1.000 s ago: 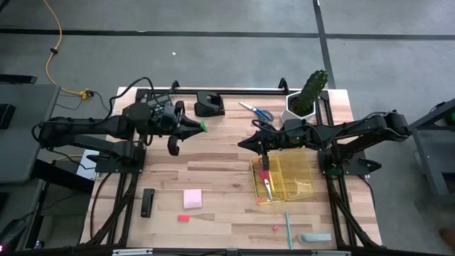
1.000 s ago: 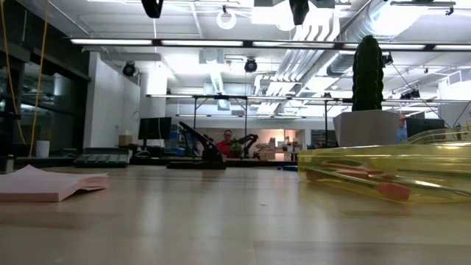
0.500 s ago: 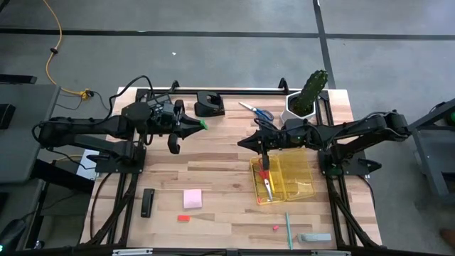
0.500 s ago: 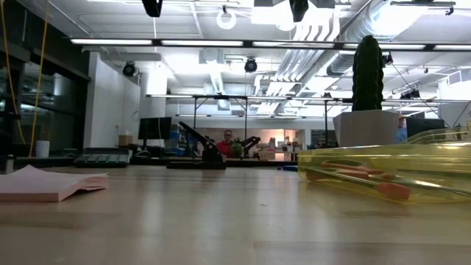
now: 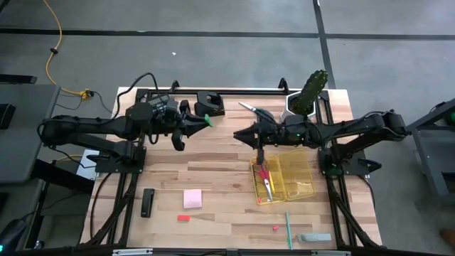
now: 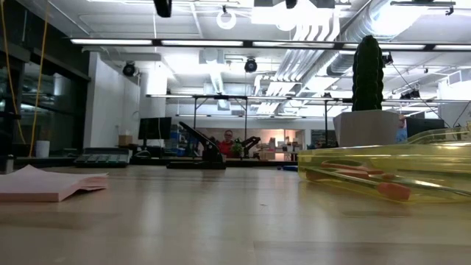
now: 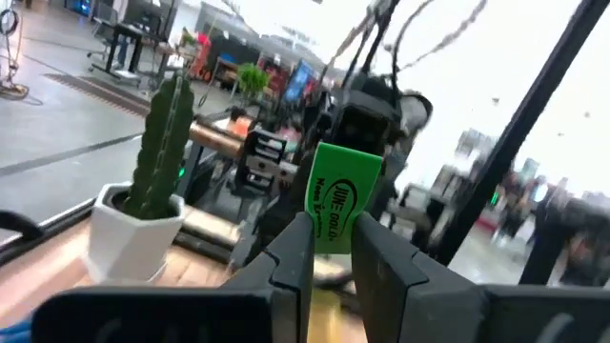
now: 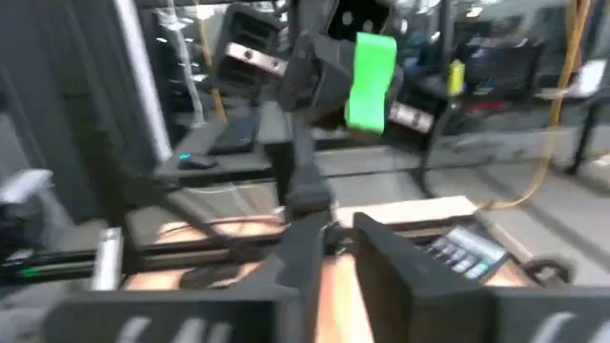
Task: Pack school essentials
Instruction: Put the green eraser into the yellow box, then put the light blue pen into the yellow box
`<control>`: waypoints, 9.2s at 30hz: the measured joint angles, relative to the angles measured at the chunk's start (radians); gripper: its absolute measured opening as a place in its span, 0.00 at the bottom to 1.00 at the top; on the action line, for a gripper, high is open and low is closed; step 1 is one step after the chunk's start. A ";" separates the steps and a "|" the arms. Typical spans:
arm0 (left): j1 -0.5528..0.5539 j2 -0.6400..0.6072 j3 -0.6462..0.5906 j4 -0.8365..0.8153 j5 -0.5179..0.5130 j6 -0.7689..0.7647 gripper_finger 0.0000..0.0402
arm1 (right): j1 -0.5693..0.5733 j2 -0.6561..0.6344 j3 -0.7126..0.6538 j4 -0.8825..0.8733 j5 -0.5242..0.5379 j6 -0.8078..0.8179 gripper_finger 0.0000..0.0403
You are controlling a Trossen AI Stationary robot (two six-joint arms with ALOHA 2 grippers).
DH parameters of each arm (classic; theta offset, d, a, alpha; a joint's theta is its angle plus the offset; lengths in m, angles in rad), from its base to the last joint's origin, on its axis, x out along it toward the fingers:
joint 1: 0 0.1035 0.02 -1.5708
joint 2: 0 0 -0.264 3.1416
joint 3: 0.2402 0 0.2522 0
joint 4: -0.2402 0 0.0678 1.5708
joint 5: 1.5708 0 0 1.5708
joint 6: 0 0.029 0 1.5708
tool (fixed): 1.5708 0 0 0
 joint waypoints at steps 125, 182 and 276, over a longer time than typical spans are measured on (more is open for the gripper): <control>-0.191 -0.234 0.000 -0.241 -0.275 0.409 0.47 | 0.158 0.275 0.143 -1.176 -0.388 0.052 0.00; -0.190 -0.234 0.000 -0.254 -0.282 0.424 0.47 | 0.079 -0.149 -0.200 -0.727 -0.287 0.413 0.39; -0.191 -0.316 0.000 -0.395 -0.236 0.284 0.47 | 0.093 -0.223 -0.156 -0.516 -0.071 0.476 0.36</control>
